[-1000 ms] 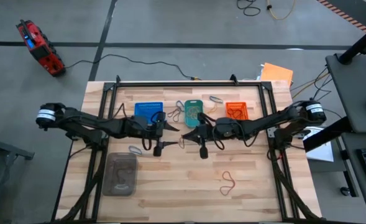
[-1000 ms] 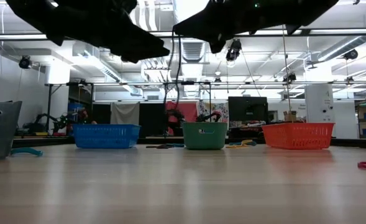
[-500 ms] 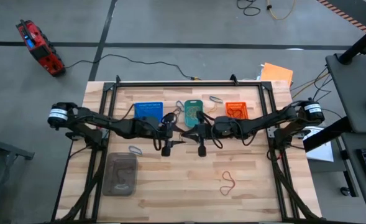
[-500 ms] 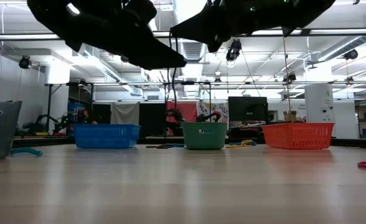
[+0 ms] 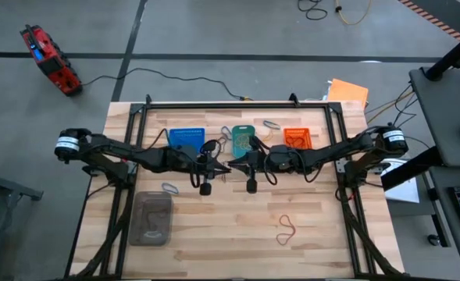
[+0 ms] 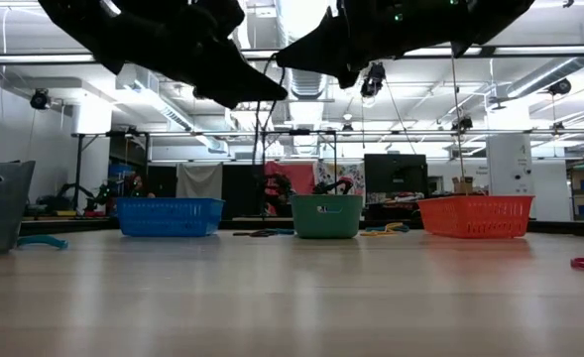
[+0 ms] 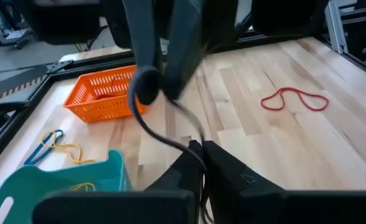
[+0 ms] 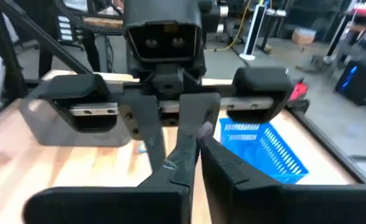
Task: Sort rubber bands into baskets
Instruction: Put the right black rubber band into the black bin
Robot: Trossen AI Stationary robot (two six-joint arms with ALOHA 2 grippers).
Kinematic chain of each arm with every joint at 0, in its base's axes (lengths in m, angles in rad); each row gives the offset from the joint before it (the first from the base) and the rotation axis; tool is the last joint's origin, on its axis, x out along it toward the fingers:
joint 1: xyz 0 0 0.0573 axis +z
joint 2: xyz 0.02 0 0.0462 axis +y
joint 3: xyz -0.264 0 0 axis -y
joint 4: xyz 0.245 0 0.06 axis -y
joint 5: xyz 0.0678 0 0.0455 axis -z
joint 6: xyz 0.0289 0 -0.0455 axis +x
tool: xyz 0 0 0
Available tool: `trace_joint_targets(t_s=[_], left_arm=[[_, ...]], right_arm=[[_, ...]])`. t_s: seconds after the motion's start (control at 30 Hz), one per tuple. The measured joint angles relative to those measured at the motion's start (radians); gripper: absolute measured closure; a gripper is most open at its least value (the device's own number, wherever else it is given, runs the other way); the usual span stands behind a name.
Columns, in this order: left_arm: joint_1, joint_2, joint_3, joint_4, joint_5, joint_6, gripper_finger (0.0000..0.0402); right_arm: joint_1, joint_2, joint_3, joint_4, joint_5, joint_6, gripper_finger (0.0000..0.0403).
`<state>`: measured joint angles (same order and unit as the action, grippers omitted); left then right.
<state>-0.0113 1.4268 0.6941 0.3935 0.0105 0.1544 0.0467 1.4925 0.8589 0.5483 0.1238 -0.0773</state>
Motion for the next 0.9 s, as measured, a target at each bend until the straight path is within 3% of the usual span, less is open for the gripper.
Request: trace_joint_targets(t_s=[0.23,0.43,0.67,0.9], left_arm=[[-0.003,-0.074,0.0,-0.154,0.0,-0.056,0.0401],[-0.06,-0.175,0.017,-0.41,0.001,-0.154,0.0401],[-0.218,-0.314,0.148,-0.856,-0.007,-0.284,0.0401],[-0.384,-0.388,0.268,-1.246,-0.089,-0.568,0.0402]], right_arm=[[-0.006,-0.016,0.0,-0.054,-0.019,0.085,0.0291],[-0.011,-0.054,0.0,-0.095,-0.019,0.08,0.0224],[-0.034,-0.083,0.0,-0.152,-0.018,0.078,0.0198],[-0.049,-0.08,0.0,-0.154,-0.019,0.081,0.0197]])
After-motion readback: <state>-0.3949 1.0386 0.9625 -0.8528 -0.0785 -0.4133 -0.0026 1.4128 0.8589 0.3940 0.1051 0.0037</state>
